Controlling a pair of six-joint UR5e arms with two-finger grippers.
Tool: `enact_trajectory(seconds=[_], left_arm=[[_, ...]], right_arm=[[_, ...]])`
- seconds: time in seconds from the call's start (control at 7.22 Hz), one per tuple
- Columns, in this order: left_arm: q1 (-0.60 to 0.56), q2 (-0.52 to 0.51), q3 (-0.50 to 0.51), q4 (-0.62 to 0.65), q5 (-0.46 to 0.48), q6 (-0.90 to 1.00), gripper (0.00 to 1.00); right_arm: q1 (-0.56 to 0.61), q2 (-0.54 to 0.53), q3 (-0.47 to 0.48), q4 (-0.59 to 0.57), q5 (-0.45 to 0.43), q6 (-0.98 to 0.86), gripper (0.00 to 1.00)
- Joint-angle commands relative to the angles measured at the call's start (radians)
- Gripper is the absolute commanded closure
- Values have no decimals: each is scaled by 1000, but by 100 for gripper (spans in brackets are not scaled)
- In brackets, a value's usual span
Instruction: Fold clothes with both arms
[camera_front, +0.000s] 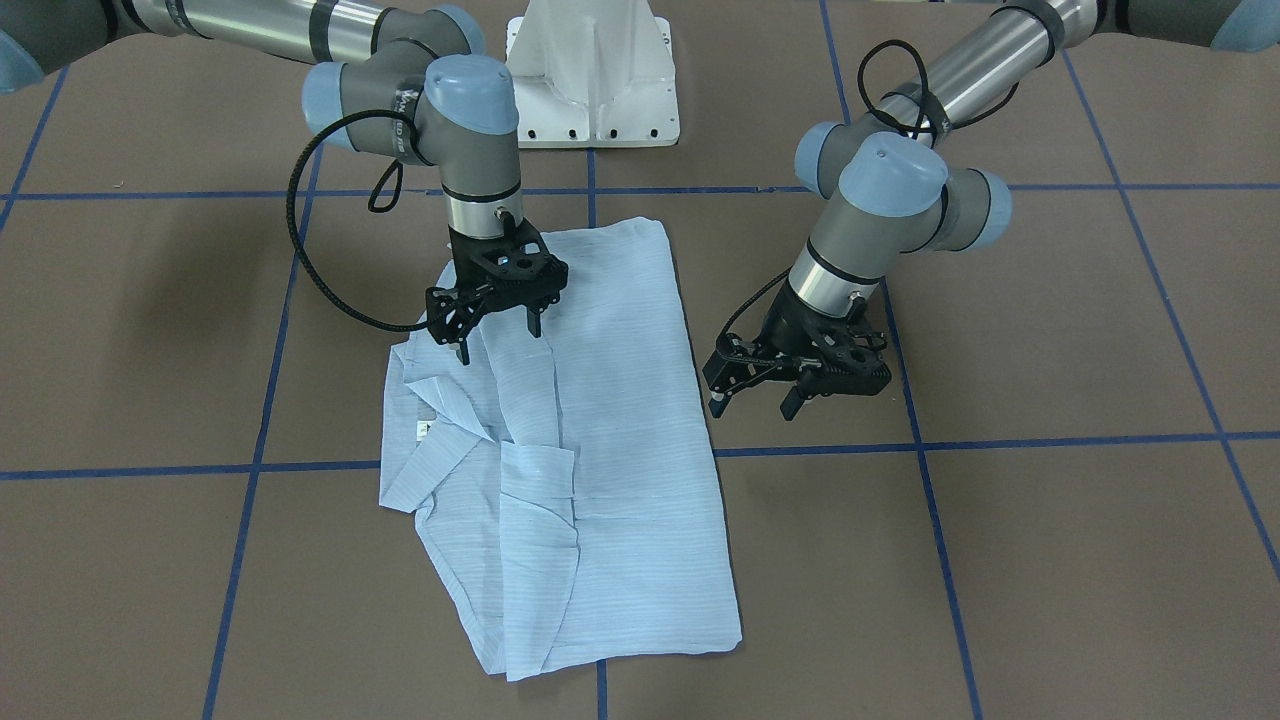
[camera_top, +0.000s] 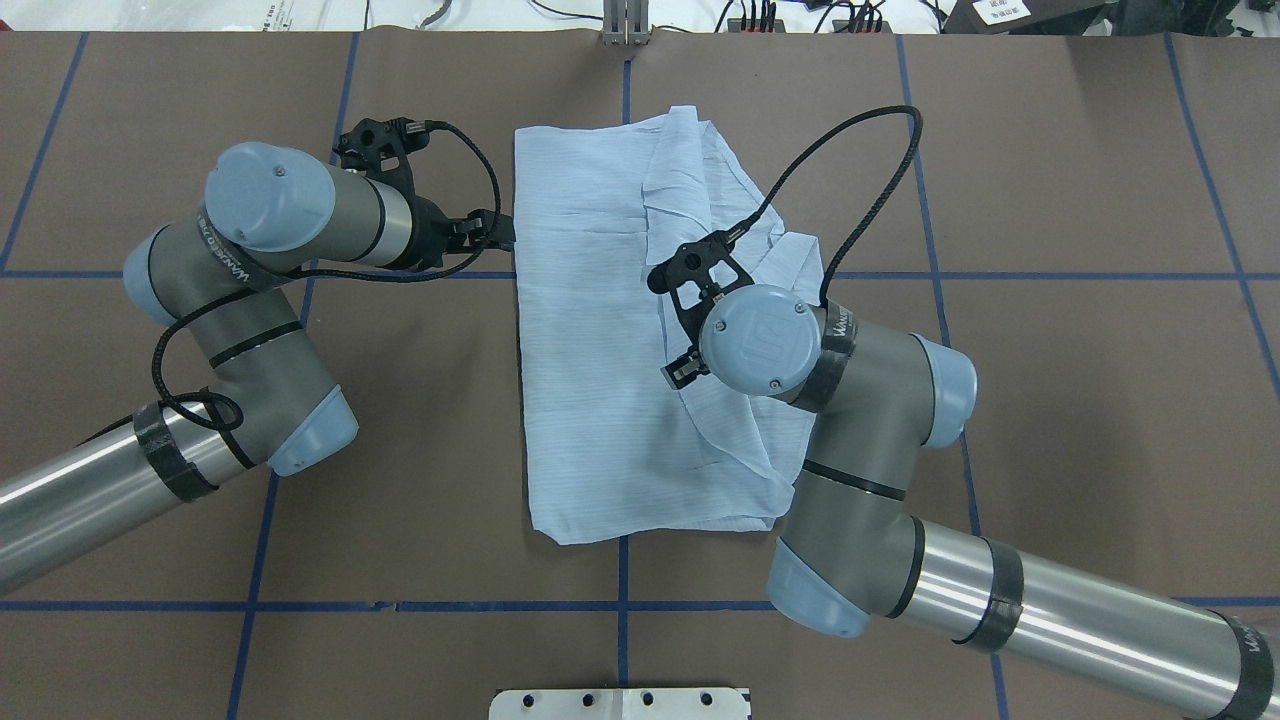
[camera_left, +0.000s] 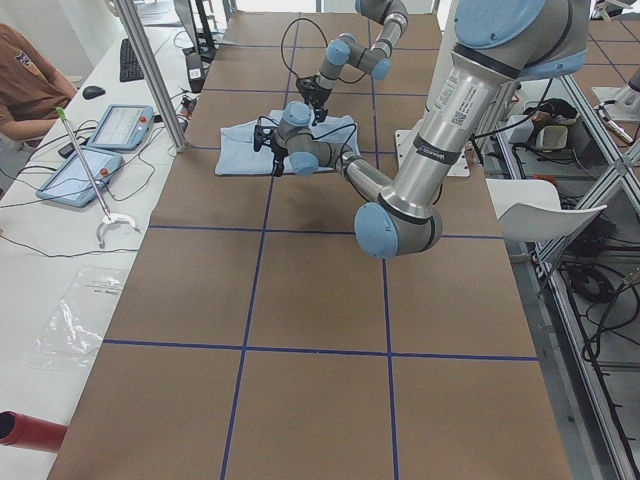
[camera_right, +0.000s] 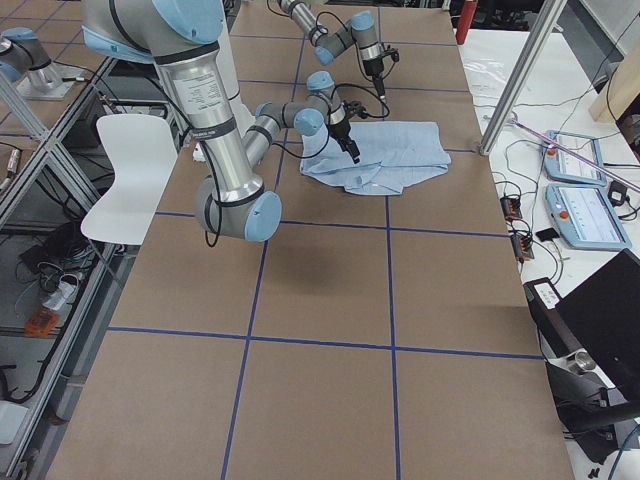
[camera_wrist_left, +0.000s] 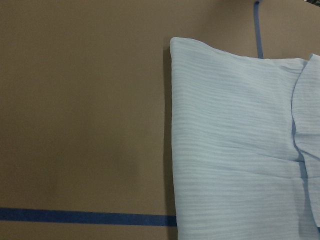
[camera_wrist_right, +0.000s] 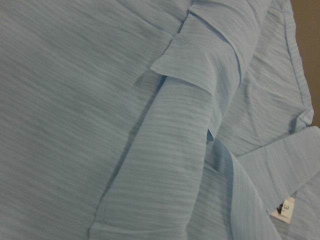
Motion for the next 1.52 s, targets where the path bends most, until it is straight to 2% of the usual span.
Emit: enact_trajectory(seconds=[0.0, 0.42, 0.69, 1.38], left_arm=[[0, 2, 4, 0, 0, 0, 0], [0, 1, 19, -24, 0, -2, 0], [2, -8, 21, -32, 0, -11, 0], [5, -7, 36, -32, 0, -8, 0]], right_arm=[[-8, 42, -67, -1, -6, -1, 0], [-19, 88, -131, 10, -12, -1, 0], [-30, 85, -194, 98, -19, -1, 0], [-19, 71, -164, 94, -14, -9, 0]])
